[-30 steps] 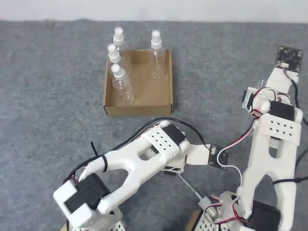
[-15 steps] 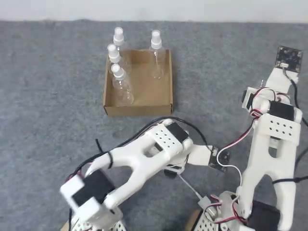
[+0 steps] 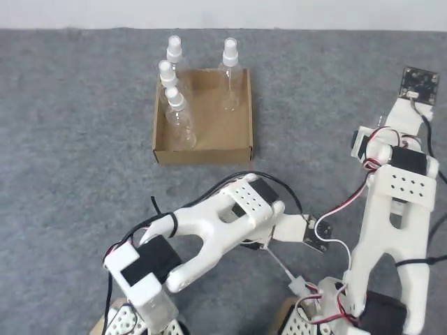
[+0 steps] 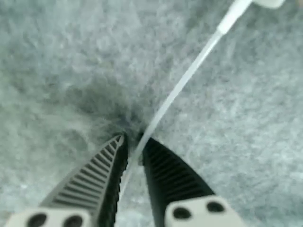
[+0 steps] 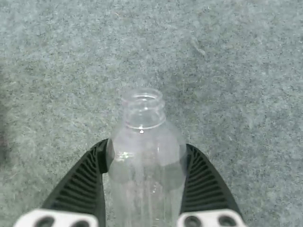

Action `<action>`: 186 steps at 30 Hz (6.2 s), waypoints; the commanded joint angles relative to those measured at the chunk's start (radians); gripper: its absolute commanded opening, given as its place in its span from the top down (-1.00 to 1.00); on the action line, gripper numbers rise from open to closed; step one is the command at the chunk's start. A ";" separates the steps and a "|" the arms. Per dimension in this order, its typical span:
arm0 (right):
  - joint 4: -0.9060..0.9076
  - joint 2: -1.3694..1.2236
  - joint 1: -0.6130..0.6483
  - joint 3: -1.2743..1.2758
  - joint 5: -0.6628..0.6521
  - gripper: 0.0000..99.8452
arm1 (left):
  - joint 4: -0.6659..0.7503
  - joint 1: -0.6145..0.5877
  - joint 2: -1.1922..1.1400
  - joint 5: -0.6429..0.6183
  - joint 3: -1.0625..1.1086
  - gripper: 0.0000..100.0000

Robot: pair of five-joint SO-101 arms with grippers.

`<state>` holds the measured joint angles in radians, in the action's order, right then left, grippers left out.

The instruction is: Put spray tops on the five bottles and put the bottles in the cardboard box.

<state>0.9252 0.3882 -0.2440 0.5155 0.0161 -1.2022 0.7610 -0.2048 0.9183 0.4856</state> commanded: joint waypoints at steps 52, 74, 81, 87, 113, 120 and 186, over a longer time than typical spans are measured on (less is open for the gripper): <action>-0.024 0.061 -0.047 -0.029 0.005 0.98 | -0.058 0.064 0.109 -0.164 -0.025 0.67; -0.024 0.061 -0.047 -0.029 0.003 0.98 | -0.130 0.078 0.086 -0.167 -0.025 0.98; -0.024 0.061 -0.047 -0.029 0.003 0.98 | -0.115 0.078 0.086 -0.167 -0.028 0.88; -0.024 0.059 -0.047 -0.029 0.003 0.98 | 0.005 0.078 0.075 -0.198 -0.012 0.71; -0.024 0.059 -0.047 -0.029 0.002 0.98 | -0.061 0.078 -0.094 -0.196 -0.148 0.89; -0.024 0.059 -0.047 -0.029 0.002 0.98 | -0.106 0.068 -0.086 -0.201 -0.157 0.98; -0.024 0.062 -0.054 -0.034 0.002 0.98 | 0.201 0.138 0.308 -0.477 0.150 0.55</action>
<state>0.9252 0.3882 -0.2808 0.5155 0.0161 -1.0242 0.8700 0.1189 0.4626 0.7188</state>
